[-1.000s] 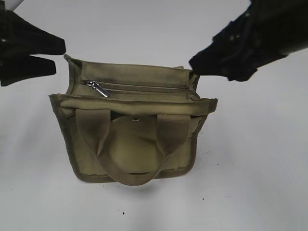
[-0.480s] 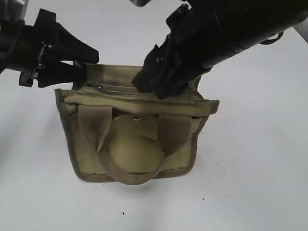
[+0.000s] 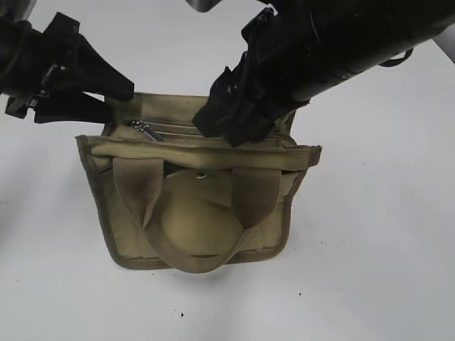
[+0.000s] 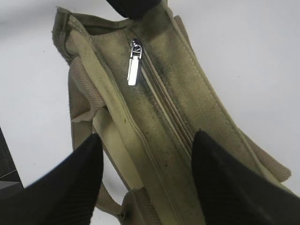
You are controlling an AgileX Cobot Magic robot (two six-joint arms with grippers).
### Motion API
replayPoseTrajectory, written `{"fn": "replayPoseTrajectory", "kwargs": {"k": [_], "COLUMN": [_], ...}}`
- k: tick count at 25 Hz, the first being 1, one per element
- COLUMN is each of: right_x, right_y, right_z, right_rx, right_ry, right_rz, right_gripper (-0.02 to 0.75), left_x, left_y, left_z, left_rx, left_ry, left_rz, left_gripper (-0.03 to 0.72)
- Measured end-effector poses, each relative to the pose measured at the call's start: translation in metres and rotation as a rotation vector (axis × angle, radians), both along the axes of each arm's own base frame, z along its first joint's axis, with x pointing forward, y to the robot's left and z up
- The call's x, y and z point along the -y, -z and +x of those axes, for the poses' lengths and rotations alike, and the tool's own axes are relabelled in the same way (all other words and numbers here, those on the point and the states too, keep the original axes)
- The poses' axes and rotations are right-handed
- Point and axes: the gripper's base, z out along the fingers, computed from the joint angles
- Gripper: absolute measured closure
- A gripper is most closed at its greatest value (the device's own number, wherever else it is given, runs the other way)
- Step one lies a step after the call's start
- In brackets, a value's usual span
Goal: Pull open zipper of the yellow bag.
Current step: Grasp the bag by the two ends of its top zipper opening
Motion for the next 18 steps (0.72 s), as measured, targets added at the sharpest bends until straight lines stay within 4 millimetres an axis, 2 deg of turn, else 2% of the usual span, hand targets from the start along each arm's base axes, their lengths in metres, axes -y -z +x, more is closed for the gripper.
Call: {"fn": "replayPoseTrajectory", "kwargs": {"k": [5, 13, 15, 18], "right_x": [0.000, -0.004, -0.005, -0.008], "right_y": [0.000, 0.003, 0.006, 0.011], "right_z": [0.000, 0.006, 0.008, 0.012], "right_rx": [0.004, 0.025, 0.021, 0.028], "right_ry": [0.002, 0.019, 0.021, 0.022], "right_rz": [0.003, 0.025, 0.022, 0.024], "right_gripper": [0.270, 0.270, 0.270, 0.270], "left_x": [0.006, 0.022, 0.022, 0.022], "left_y": [-0.002, 0.012, 0.013, 0.013], "left_z": [0.002, 0.009, 0.010, 0.010], "left_rx": [0.010, -0.002, 0.003, 0.007], "left_ry": [-0.039, -0.054, -0.063, -0.062], "left_rz": [-0.021, -0.019, -0.018, -0.018], "left_gripper": [0.244, 0.345, 0.400, 0.566]}}
